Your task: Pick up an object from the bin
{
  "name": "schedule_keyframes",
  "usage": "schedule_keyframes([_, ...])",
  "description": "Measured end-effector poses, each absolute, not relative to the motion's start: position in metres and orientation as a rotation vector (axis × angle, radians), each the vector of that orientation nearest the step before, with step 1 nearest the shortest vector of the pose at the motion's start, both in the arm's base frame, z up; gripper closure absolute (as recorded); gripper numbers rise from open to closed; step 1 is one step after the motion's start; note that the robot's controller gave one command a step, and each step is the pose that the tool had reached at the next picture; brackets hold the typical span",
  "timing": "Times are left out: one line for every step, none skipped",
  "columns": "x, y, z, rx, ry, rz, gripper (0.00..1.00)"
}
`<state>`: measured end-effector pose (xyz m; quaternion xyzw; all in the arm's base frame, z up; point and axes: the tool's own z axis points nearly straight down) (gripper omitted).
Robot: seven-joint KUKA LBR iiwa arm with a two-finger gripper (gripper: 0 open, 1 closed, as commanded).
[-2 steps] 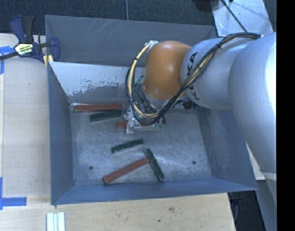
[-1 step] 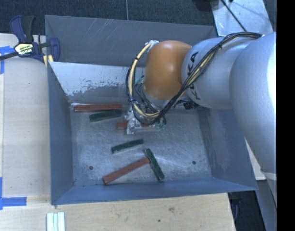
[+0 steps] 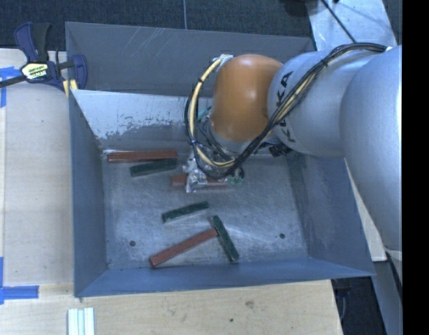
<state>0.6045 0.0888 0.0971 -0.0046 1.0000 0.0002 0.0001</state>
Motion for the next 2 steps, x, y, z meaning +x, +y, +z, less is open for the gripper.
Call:
schedule_keyframes([0.604, 0.089, 0.112, -0.014, 3.146, -0.001, 1.0])
schedule_keyframes([0.604, 0.089, 0.134, -0.013, 3.143, 0.0, 1.0])
